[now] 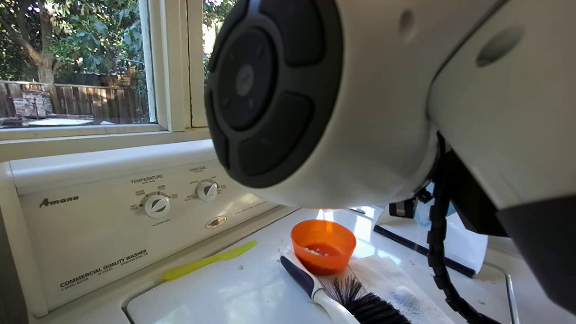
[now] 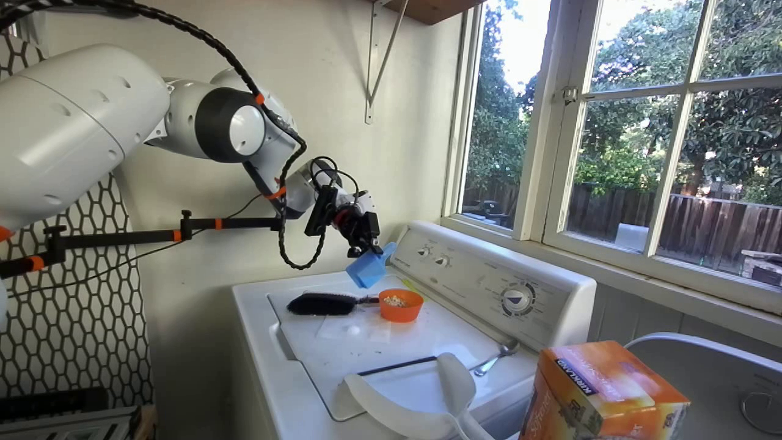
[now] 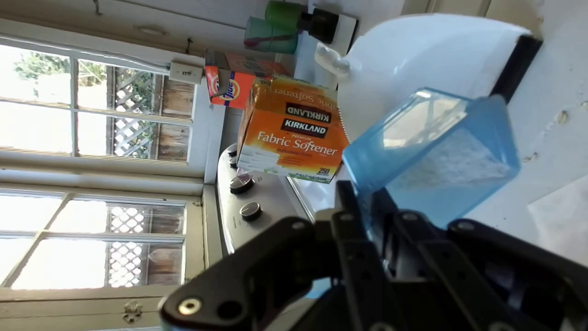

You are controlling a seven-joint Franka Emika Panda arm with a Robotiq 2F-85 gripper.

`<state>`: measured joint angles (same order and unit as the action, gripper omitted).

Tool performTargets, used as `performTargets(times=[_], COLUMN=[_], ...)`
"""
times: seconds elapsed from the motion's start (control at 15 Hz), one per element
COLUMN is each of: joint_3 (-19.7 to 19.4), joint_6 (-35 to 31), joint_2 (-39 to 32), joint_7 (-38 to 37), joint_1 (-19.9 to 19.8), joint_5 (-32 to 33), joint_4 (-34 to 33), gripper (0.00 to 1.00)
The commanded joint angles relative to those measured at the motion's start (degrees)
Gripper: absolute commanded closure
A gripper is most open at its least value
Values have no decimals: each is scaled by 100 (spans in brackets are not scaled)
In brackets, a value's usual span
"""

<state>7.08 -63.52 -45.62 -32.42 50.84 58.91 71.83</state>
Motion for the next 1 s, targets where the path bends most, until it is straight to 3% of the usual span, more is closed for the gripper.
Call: performTargets(times=[0.0, 0.8, 0.93], joint_3=[-34, 48, 145], joint_6=[174, -26, -350], joint_2=[-131, -23, 108], joint_7=[95, -87, -177], joint_1=[39, -184, -312], joint_5=[47, -269, -440], joint_4=[-218, -189, -49], gripper=[97, 97, 97])
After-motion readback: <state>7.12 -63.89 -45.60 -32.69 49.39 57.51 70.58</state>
